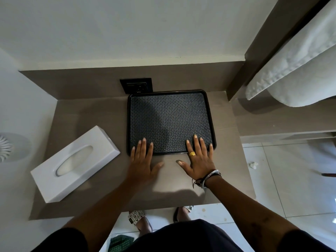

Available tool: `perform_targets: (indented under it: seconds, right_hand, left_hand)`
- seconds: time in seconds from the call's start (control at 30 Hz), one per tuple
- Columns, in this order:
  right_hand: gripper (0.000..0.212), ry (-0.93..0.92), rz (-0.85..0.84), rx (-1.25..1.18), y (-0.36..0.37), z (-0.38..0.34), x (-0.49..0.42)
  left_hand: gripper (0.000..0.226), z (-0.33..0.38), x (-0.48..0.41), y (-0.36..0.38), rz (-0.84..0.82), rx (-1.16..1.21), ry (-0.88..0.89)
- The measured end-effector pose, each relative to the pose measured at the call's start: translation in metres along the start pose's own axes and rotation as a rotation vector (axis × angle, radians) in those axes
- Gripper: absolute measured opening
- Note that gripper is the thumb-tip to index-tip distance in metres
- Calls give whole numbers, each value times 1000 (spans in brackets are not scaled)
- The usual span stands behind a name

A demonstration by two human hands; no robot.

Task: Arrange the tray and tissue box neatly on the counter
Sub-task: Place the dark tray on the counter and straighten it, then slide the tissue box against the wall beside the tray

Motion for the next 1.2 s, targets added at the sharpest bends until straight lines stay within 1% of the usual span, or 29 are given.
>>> perform_targets:
  seconds: [0.13,0.2,0.3,0.37,0.43,0.5,0.53,0.6,0.7,0.8,0.87,0.9,1.0,1.1,1.2]
  right_hand:
    - [89,-1,25,16,2,0,-2]
    - [90,-17,59,13,-1,-2,0]
    - [90,-70,155,-8,-8,-12,8]
    - [88,-142,193,-18,-7,-26,18]
    - [85,-252,177,-25,3,-47,28]
    - [85,-361,107,-16,21,-71,35]
    - [85,-409,65,-9,31,-84,37]
    - [84,-484,-8,13,49,-108,36]
    - [87,-518,-104,87,65,-136,27]
    - [90,-480,-146,128,75,-148,23]
    - [91,-467,-147,152,78,-149,25]
    - [92,-466,-142,164,79,-148,26]
    - [92,-449,-149,191,77,-147,28]
    - [92,-436,-159,216,77,-149,29]
    - [91,-435,-169,225,77,-149,28]
  left_hand:
    - [88,-6,1,2,-20,-32,70]
    - [89,-5,2,-2,-11,-15,71]
    - [89,-2,5,-16,53,73,54]
    - [89,-5,11,-29,129,130,43]
    - [90,-17,18,-45,213,139,32]
    - [94,-39,25,-62,275,131,29]
    - [97,-54,28,-70,280,132,23]
    - [106,-89,36,-82,253,119,-8]
    - [126,-144,46,-90,171,14,-61]
    - [144,-197,56,-81,-70,-78,-124]
    - [153,-225,65,-71,-188,-137,-163]
    - [155,-236,70,-67,-208,-152,-182]
    - [157,-254,77,-65,-199,-133,-245]
    - [152,-258,77,-71,-194,-142,-254]
    - [145,-254,76,-76,-154,-124,-263]
Point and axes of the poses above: each hand's wrist, its own x-axis away from the middle knuckle, its own y-axis out of the palm, z = x × y, the point moved 4 cm from there along -x, towards the middle knuckle, and after that the axes turned 7 degrees about -x, right-handed, at the moved point
